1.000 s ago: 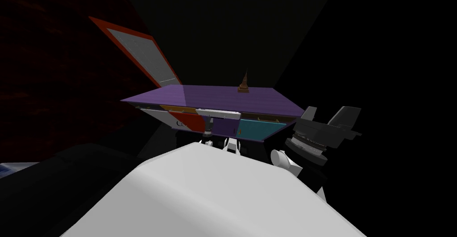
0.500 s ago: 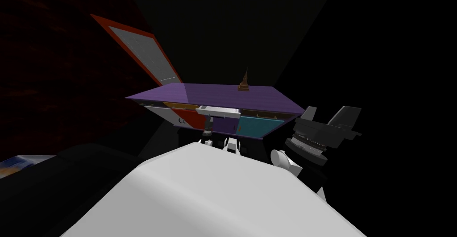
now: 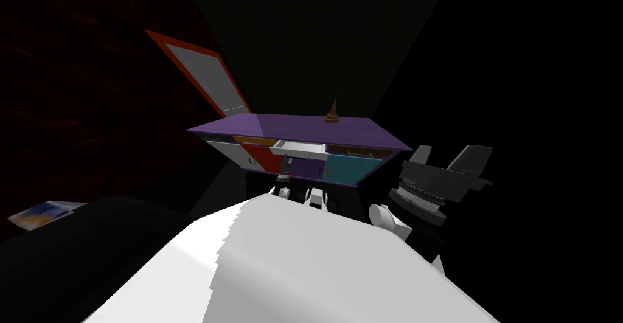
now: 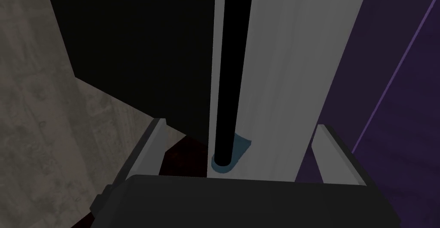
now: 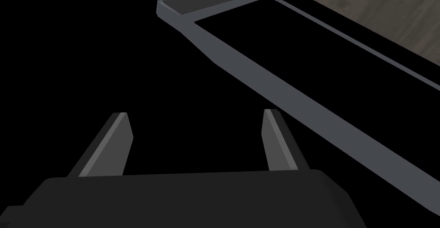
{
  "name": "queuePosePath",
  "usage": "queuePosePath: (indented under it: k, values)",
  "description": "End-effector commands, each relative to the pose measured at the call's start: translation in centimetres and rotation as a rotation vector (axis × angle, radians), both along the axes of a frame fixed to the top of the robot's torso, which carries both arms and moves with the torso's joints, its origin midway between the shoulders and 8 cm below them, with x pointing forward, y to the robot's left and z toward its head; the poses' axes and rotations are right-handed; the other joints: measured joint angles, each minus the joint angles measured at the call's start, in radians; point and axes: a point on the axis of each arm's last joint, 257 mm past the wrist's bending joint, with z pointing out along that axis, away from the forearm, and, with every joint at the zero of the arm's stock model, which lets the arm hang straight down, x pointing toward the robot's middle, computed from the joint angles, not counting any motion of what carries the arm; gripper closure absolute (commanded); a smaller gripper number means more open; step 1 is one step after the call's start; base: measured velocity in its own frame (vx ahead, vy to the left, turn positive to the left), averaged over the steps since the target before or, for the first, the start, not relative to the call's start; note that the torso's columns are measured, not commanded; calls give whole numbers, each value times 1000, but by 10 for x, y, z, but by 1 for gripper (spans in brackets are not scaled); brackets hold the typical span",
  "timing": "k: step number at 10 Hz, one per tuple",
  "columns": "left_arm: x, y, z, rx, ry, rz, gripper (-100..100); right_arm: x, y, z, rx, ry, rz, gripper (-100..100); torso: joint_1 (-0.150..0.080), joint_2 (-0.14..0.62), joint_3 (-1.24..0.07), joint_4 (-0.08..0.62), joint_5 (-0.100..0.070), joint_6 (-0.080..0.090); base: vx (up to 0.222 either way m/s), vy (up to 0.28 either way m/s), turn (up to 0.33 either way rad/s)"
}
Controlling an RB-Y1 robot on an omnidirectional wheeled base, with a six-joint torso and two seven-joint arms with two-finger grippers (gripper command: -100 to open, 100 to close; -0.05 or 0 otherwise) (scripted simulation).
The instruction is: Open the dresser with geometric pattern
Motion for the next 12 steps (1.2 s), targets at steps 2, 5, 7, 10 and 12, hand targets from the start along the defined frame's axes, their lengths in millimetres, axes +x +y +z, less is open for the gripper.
queuePosePath:
  k: [2,5,7,10,12]
  values:
    - [21,2,17,-2,2,-6,-100,0,0,0,0,0,0,0,0,3,1,2,-1,0,-48,-14,13]
    - [39,4,33,-4,2,-12,-100,0,0,0,0,0,0,0,-3,11,6,9,-4,-1,-53,-20,14]
    - [44,5,39,-5,2,-14,-100,0,0,0,0,0,0,0,-4,14,7,12,-6,-1,-39,-2,9]
    - [50,5,45,-6,2,-16,-100,0,0,0,0,0,0,0,-7,19,10,17,-9,-3,-27,-4,5]
    - [47,5,22,-10,65,-11,0,0,0,0,0,0,0,0,-5,16,9,12,-6,-1,3,-1,-1]
